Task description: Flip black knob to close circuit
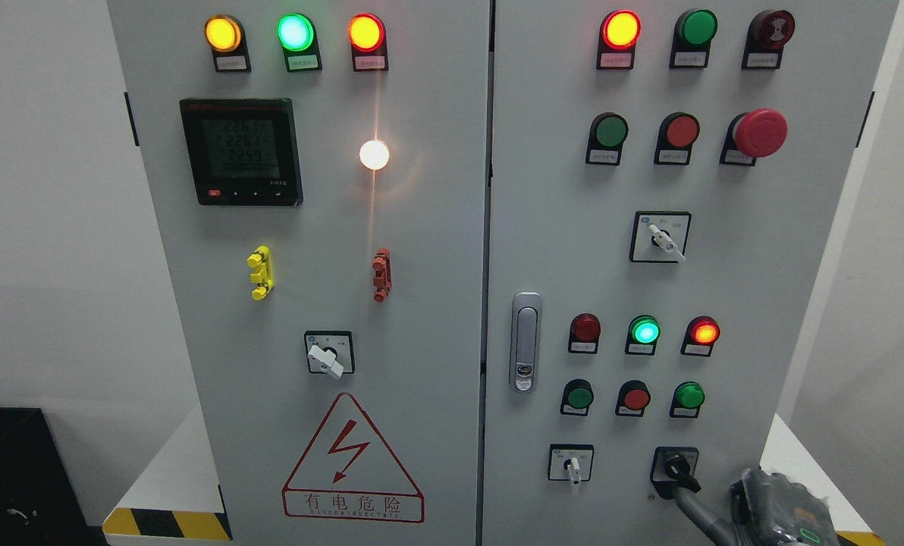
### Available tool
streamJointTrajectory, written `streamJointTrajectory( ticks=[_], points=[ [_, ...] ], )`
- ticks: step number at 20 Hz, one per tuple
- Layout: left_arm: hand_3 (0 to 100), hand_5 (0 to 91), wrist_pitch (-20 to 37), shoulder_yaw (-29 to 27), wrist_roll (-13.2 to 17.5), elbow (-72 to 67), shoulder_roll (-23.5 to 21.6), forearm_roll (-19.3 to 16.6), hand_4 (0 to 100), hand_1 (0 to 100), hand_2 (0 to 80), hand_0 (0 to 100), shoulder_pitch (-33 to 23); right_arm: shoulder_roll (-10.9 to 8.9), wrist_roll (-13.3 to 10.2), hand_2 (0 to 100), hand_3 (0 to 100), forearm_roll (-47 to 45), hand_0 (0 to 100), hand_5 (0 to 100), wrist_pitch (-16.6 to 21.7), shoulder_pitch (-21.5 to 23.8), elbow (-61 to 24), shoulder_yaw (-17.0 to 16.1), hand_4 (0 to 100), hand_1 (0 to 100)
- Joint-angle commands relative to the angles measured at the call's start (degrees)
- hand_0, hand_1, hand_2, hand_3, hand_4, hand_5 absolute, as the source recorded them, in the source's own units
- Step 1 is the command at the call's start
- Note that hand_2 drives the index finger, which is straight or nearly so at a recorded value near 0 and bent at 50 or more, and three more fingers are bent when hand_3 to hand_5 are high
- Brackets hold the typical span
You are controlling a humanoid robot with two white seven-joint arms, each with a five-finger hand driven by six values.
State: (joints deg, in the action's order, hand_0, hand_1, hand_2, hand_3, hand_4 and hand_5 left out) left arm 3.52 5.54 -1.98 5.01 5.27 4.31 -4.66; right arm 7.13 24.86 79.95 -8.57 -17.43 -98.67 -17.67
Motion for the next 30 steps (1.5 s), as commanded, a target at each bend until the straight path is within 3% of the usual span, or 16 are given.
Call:
streamJointTrajectory(
  ticks=[1, 8, 14, 15, 17, 18, 21, 23, 25, 30],
  points=[
    [0, 0.0, 0.0, 0.0, 0.0, 0.0, 0.0, 0.0, 0, 56, 0.0, 12, 0.0, 0.61, -0.1, 89, 100, -1.2, 0, 96, 0.2, 2.0, -2.4, 3.5, 93, 0],
    [0, 0.0, 0.0, 0.0, 0.0, 0.0, 0.0, 0.0, 0, 56, 0.0, 12, 0.0, 0.61, -0.5, 87, 100, -4.6, 0, 95, 0.2, 5.6, -4.5, 6.3, 92, 0],
    [0, 0.0, 0.0, 0.0, 0.0, 0.0, 0.0, 0.0, 0, 56, 0.0, 12, 0.0, 0.52, -3.0, 68, 94, -16.3, 0, 76, 0.3, 10.8, -9.5, 7.6, 81, 0],
    [0, 0.0, 0.0, 0.0, 0.0, 0.0, 0.0, 0.0, 0, 56, 0.0, 12, 0.0, 0.43, -3.4, 58, 89, -18.4, 0, 72, 0.3, 11.8, -10.7, 7.6, 79, 0],
    [0, 0.0, 0.0, 0.0, 0.0, 0.0, 0.0, 0.0, 0, 56, 0.0, 12, 0.0, 0.43, -3.6, 49, 80, -25.2, 0, 66, 0.2, 13.6, -12.9, 7.2, 74, 0],
    [0, 0.0, 0.0, 0.0, 0.0, 0.0, 0.0, 0.0, 0, 56, 0.0, 12, 0.0, 0.34, -3.6, 38, 67, -30.1, 0, 60, 0.1, 14.6, -14.1, 7.1, 65, 0],
    [0, 0.0, 0.0, 0.0, 0.0, 0.0, 0.0, 0.0, 0, 56, 0.0, 12, 0.0, 0.25, -3.7, 20, 41, -46.6, 0, 42, 0.0, 17.5, -15.1, 5.9, 43, 0],
    [0, 0.0, 0.0, 0.0, 0.0, 0.0, 0.0, 0.0, 0, 56, 0.0, 12, 0.0, 0.17, -3.7, 14, 36, -53.5, 0, 36, -0.4, 18.7, -16.6, 3.9, 38, 0],
    [0, 0.0, 0.0, 0.0, 0.0, 0.0, 0.0, 0.0, 0, 56, 0.0, 12, 0.0, 0.08, -3.8, 5, 26, -60.5, 0, 25, -0.5, 20.2, -17.3, 2.7, 28, 0],
    [0, 0.0, 0.0, 0.0, 0.0, 0.0, 0.0, 0.0, 0, 56, 0.0, 12, 0.0, -0.10, -4.0, 0, 11, -81.5, 0, 2, -1.3, 24.0, -19.4, -0.7, 9, 0]
  ],
)
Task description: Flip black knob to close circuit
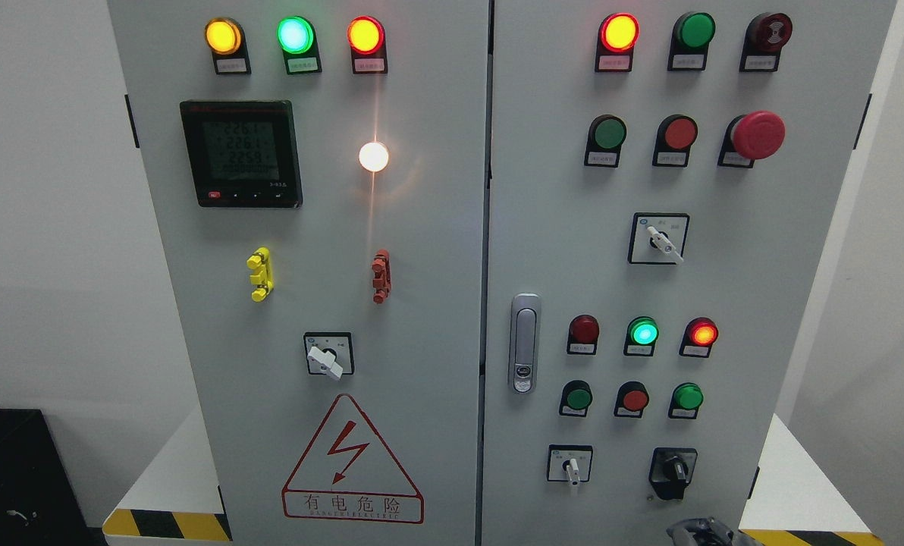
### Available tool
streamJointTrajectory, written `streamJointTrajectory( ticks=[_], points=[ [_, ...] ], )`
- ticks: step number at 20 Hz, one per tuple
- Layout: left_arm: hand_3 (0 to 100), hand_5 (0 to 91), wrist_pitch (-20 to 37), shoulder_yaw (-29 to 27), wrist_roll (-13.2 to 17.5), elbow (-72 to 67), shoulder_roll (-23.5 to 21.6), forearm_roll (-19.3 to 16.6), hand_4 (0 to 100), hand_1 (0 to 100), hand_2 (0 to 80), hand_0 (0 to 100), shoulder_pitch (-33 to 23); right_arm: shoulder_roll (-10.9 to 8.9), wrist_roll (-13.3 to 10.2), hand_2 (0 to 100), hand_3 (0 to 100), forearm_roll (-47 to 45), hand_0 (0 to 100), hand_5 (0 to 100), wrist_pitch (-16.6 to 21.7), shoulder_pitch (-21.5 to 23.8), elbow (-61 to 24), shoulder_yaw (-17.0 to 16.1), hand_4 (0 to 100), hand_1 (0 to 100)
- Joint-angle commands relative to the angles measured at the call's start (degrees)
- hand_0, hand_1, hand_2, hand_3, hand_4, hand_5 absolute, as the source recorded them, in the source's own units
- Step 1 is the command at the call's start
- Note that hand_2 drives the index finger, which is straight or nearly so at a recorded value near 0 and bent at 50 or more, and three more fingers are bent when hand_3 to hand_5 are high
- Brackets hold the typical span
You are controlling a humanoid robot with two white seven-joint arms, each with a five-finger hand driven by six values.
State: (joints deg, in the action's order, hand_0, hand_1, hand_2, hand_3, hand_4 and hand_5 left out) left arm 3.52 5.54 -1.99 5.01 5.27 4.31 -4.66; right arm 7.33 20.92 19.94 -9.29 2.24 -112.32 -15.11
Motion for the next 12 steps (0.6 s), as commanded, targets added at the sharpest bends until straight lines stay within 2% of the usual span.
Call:
streamJointTrajectory(
  ticks=[1, 2, 3, 6, 8, 10, 12],
  points=[
    [0, 0.0, 0.0, 0.0, 0.0, 0.0, 0.0, 0.0, 0, 56, 0.0, 12, 0.0, -0.39, 0.1, 0, 8, -25.0, 0, 0, -1.1, 5.3, -6.6, -3.9, 5, 0],
    [0, 0.0, 0.0, 0.0, 0.0, 0.0, 0.0, 0.0, 0, 56, 0.0, 12, 0.0, -0.48, 0.5, 0, 7, -28.2, 0, 0, -1.3, 6.5, -7.4, -4.5, 4, 0],
    [0, 0.0, 0.0, 0.0, 0.0, 0.0, 0.0, 0.0, 0, 56, 0.0, 12, 0.0, -0.48, 0.7, 0, 1, -31.1, 0, 0, -1.1, 7.9, -7.5, -5.0, 0, 0],
    [0, 0.0, 0.0, 0.0, 0.0, 0.0, 0.0, 0.0, 0, 56, 0.0, 12, 0.0, -0.56, 1.7, 0, 0, -36.8, 0, 0, -0.3, 10.4, -7.6, -5.4, 0, 0],
    [0, 0.0, 0.0, 0.0, 0.0, 0.0, 0.0, 0.0, 0, 56, 0.0, 12, 0.0, -0.83, 3.9, 0, 0, -39.0, 0, 0, 2.8, 12.6, -7.6, -5.2, 0, 0],
    [0, 0.0, 0.0, 0.0, 0.0, 0.0, 0.0, 0.0, 0, 56, 0.0, 12, 0.0, -1.00, 4.6, 0, 0, -40.5, 0, 0, 5.4, 14.4, -7.6, -4.7, 0, 0],
    [0, 0.0, 0.0, 0.0, 0.0, 0.0, 0.0, 0.0, 0, 56, 0.0, 12, 0.0, -1.09, 4.9, 0, 0, -40.9, 0, 0, 5.8, 15.1, -7.6, -4.7, 0, 0]
  ],
)
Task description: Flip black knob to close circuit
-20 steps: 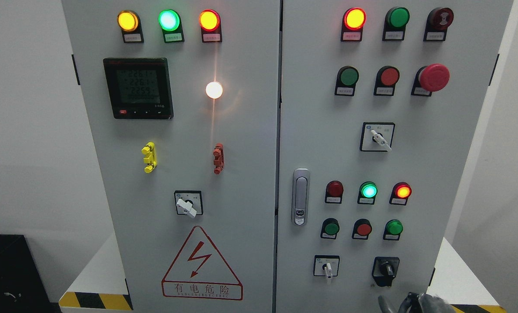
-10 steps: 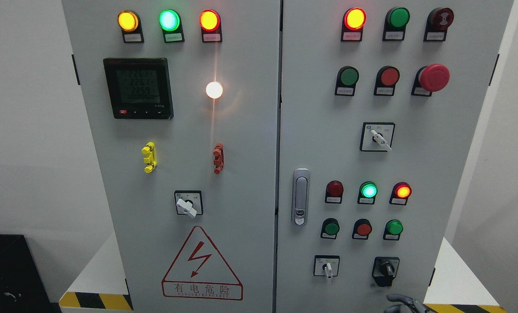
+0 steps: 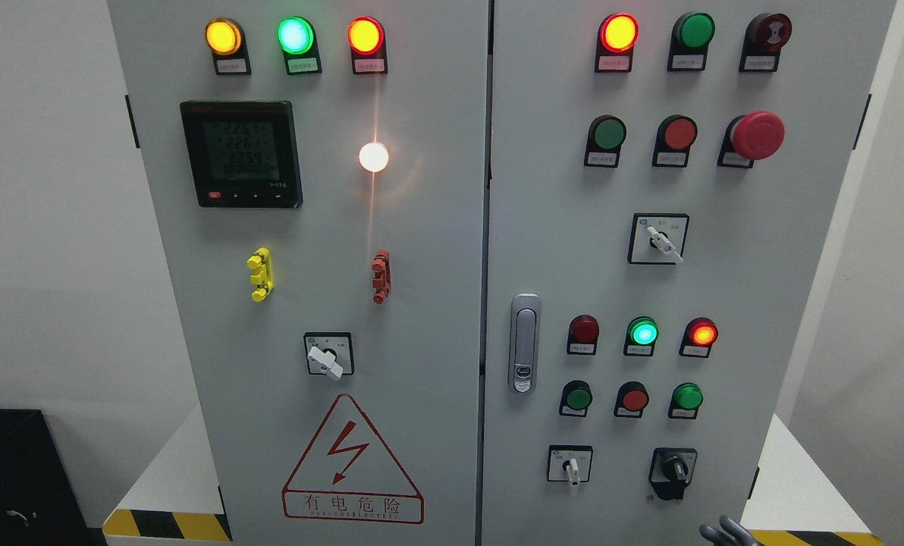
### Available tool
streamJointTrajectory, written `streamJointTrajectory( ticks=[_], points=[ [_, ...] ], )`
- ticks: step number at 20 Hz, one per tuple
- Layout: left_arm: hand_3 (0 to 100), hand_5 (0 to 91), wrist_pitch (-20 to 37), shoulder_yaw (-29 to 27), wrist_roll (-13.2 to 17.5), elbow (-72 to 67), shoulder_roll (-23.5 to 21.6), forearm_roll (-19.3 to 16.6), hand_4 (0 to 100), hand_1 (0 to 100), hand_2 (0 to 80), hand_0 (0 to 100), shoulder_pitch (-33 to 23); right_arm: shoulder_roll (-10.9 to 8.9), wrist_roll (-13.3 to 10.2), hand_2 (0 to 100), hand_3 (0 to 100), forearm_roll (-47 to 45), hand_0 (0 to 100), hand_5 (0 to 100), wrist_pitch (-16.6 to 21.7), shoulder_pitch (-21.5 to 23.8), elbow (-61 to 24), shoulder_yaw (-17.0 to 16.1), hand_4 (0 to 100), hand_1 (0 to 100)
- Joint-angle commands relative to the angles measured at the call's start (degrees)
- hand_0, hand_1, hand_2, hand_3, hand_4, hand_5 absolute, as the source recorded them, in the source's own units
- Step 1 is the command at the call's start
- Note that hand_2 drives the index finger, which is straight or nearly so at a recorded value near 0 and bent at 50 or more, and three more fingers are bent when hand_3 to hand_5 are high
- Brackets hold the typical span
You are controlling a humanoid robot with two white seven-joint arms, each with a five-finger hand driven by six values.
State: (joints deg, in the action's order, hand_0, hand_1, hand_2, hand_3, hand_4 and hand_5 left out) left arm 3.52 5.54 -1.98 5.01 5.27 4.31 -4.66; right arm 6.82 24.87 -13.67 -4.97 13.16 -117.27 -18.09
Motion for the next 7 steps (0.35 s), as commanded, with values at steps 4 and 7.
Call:
streamJointTrajectory(
  ticks=[4, 7],
  points=[
    [0, 0.0, 0.0, 0.0, 0.0, 0.0, 0.0, 0.0, 0, 56, 0.0, 12, 0.0, -0.58, 3.2, 0, 0, -7.3, 0, 0, 1.3, 4.8, -2.5, -1.6, 0, 0],
    [0, 0.0, 0.0, 0.0, 0.0, 0.0, 0.0, 0.0, 0, 56, 0.0, 12, 0.0, -0.58, 3.3, 0, 0, -7.5, 0, 0, 1.3, 4.9, -2.5, -1.4, 0, 0]
  ],
)
